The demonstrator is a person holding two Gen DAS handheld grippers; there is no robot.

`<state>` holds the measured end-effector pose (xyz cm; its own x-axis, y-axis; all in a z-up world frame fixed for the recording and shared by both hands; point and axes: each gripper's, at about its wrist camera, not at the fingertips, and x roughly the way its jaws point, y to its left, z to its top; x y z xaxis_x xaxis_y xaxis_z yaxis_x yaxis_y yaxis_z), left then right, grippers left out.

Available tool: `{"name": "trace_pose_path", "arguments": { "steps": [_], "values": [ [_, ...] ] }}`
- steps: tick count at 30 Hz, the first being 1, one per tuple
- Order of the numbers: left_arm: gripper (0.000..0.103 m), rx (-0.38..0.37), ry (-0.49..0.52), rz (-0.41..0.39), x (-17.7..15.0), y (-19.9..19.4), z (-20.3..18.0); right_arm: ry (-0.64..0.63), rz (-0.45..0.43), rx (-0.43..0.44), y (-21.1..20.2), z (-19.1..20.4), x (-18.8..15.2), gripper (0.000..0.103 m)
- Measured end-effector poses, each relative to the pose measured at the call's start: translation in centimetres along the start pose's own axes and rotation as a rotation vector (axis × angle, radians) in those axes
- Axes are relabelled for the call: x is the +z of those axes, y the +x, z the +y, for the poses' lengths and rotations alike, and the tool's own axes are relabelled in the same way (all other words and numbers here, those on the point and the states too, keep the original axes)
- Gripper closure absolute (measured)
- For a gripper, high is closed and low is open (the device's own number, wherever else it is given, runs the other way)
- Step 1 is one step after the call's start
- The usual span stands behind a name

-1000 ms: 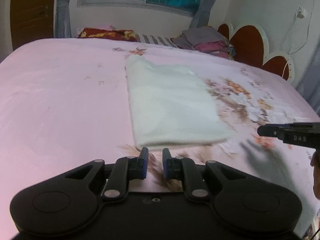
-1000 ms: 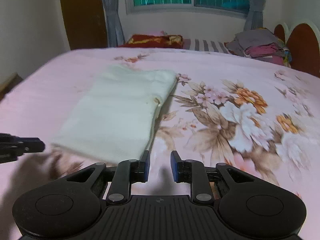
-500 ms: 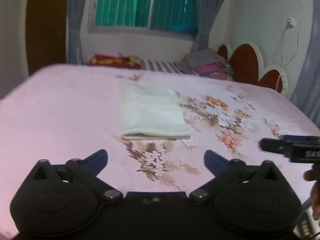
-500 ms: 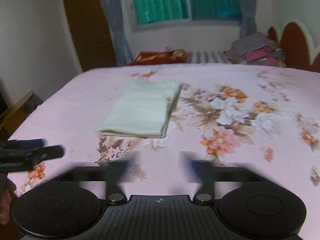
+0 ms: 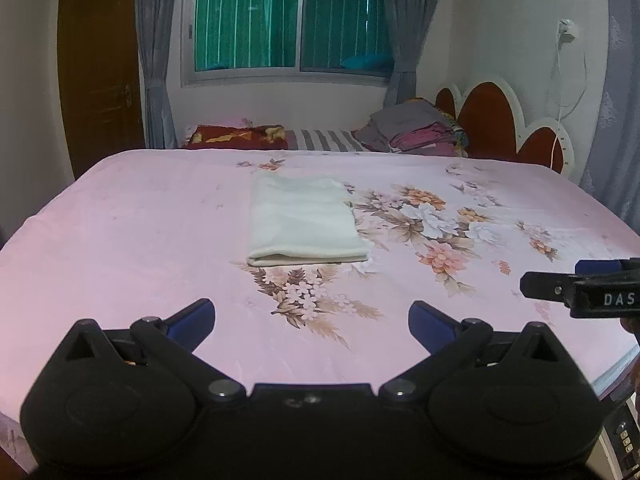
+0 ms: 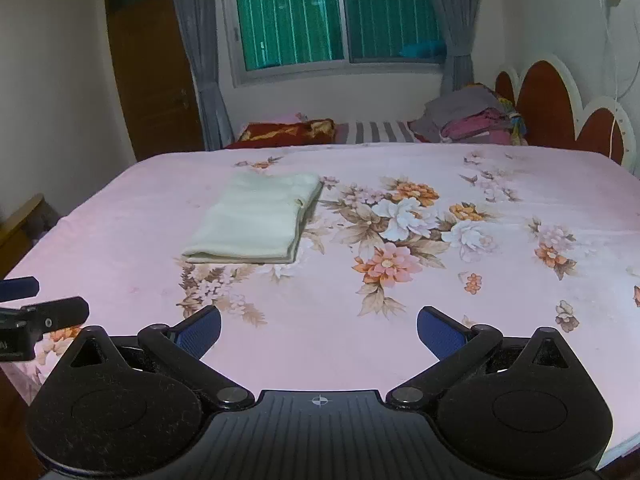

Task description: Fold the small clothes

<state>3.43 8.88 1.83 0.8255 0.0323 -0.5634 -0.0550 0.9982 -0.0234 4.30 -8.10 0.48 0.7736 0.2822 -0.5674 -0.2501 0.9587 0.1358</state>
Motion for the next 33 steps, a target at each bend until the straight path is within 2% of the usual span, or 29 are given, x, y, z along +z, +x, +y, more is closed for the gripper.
{"name": "trace_pose_path", "arguments": {
  "steps": [13,33],
  "values": [
    [0.0,0.009,-0.01,-0.035,-0.1,-1.4,-0.4,-0.036,-0.006,0.006,-1.5,1.0,-0.2,0.0],
    [0.0,0.004,-0.014,-0.035,-0.2,-1.4,-0.4,-0.038,-0.016,0.013,-2.1,0.7,-0.1,0.0]
  ]
}}
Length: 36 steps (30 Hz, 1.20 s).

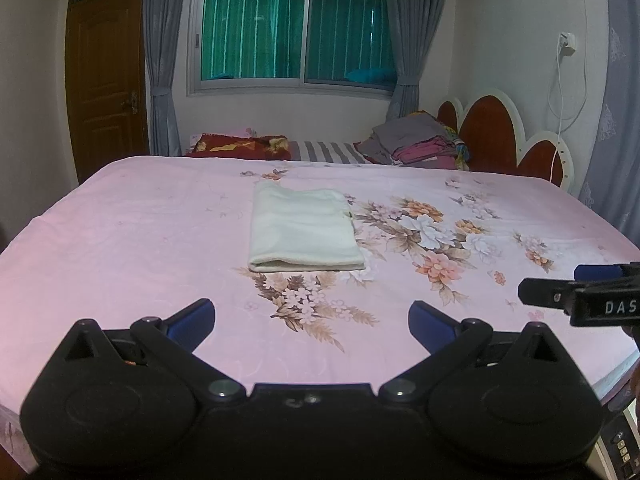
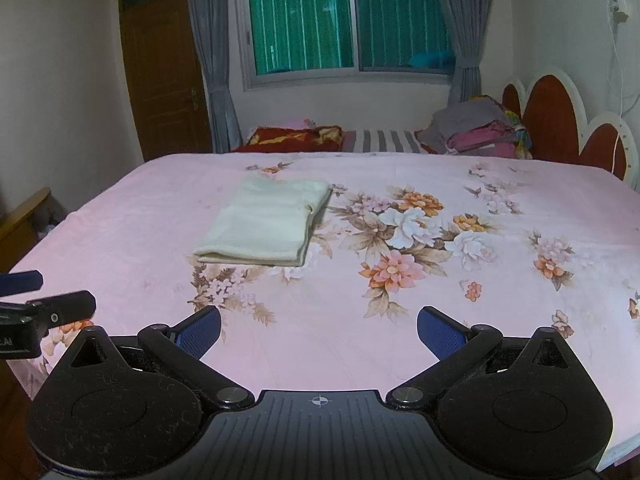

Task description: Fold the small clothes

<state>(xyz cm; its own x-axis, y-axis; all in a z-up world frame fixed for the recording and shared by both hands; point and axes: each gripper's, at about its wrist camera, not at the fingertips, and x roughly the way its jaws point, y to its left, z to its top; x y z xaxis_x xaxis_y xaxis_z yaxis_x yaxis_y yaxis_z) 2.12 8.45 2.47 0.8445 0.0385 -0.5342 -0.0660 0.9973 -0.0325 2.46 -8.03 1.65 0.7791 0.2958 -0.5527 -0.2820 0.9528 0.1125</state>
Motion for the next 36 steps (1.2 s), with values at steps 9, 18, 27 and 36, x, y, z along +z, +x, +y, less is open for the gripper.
{"name": "trace_pose_path", "arguments": {
  "steps": [9,18,27,36],
  "values": [
    [0.0,-0.006,0.003,-0.004,0.0,-0.2,-0.3,0.009,0.001,-0.003,-0.2,-0.3,0.1,0.0],
    [0.0,-0.014,0.006,-0.01,0.0,-0.2,-0.3,0.005,0.0,-0.005,-0.3,-0.2,0.1,0.0],
    [0.0,-0.022,0.01,-0.018,-0.1,-0.3,0.3,0.0,0.0,-0.004,-0.4,0.5,0.0,0.0],
    [0.0,-0.021,0.01,-0.016,0.0,-0.2,0.3,-0.005,0.0,-0.004,-0.3,0.8,0.0,0.0]
  ]
}}
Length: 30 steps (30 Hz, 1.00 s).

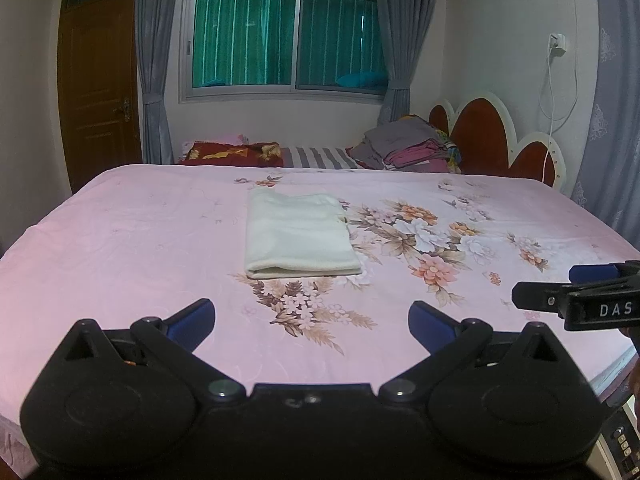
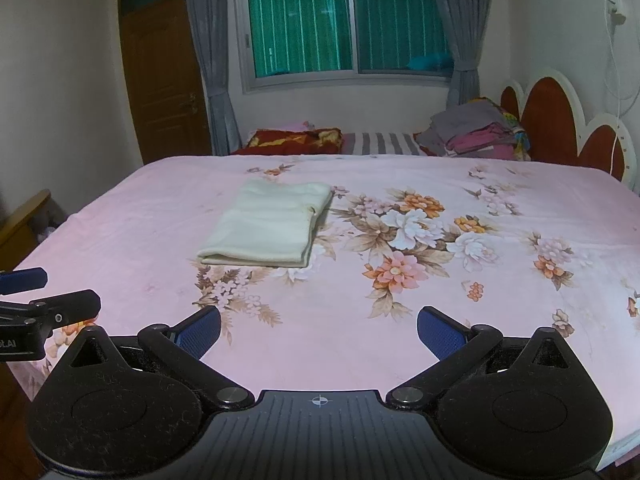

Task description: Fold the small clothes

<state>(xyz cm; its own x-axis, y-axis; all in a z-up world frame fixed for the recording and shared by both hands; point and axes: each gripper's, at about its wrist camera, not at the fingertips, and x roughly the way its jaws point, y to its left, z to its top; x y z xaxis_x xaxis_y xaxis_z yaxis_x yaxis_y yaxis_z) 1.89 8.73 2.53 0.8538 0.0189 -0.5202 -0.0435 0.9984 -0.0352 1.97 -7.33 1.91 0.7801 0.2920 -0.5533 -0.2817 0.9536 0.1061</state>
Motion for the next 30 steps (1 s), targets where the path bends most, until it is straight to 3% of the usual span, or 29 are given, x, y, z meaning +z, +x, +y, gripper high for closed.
{"name": "trace_pose_path", "arguments": {
  "steps": [30],
  "values": [
    [0.001,0.008,0.012,-0.033,0.3,0.4,1.3,-0.018,-0.006,0.015,0.0,-0.6,0.3,0.0]
  ]
}}
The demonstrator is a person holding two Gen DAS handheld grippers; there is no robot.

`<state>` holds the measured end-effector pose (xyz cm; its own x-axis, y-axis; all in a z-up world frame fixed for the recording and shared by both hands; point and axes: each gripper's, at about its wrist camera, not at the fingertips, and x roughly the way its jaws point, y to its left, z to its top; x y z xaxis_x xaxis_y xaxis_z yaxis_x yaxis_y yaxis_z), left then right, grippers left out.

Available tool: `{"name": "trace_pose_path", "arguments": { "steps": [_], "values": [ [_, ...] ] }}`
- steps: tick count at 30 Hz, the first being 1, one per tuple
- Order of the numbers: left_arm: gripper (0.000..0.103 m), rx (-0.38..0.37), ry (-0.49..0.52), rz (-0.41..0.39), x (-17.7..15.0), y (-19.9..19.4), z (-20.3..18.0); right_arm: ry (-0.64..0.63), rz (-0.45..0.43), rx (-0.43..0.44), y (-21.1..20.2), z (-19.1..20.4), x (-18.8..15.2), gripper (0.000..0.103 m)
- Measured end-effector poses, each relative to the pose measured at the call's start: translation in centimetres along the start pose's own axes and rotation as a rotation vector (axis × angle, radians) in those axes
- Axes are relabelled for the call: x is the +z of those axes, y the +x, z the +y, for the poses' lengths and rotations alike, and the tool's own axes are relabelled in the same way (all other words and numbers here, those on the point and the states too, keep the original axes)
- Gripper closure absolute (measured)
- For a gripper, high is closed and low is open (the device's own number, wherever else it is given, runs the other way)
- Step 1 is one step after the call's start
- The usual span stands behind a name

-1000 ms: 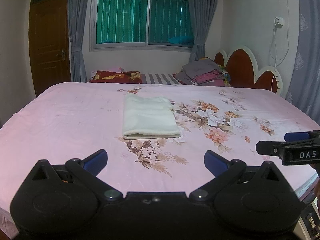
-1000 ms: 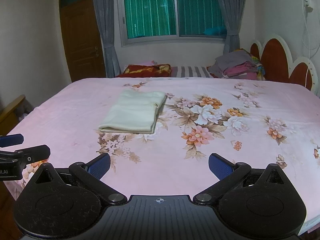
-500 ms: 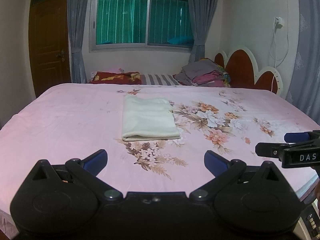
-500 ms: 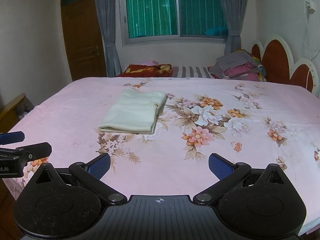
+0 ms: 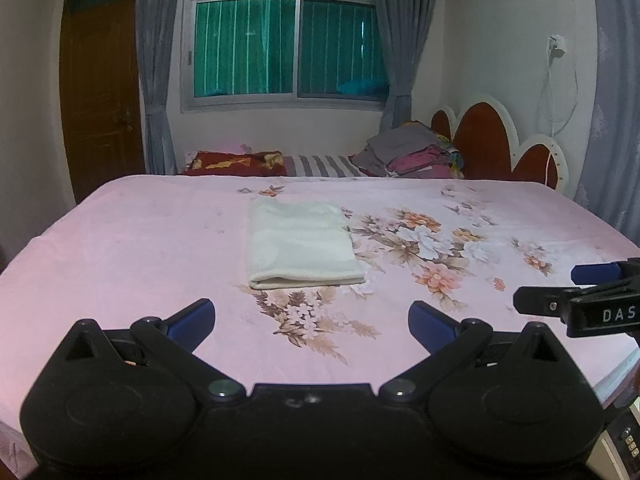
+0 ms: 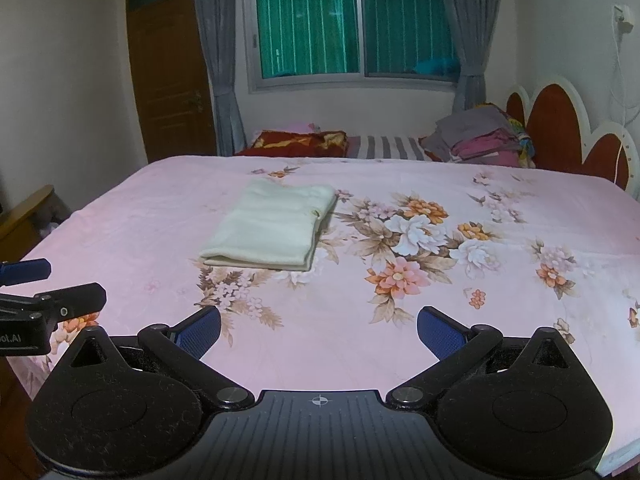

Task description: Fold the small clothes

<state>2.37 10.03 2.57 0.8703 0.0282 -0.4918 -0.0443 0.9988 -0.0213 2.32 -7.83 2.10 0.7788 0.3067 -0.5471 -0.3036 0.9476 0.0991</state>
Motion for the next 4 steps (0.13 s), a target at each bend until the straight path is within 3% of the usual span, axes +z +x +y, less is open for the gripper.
{"name": "trace_pose_path", "arguments": {
  "steps": [4],
  "values": [
    [0.001,0.004,-0.007,0.002,0.03,0.11,0.47,0.0,-0.001,0.0,0.0,0.03,0.0,0.0]
  ]
}}
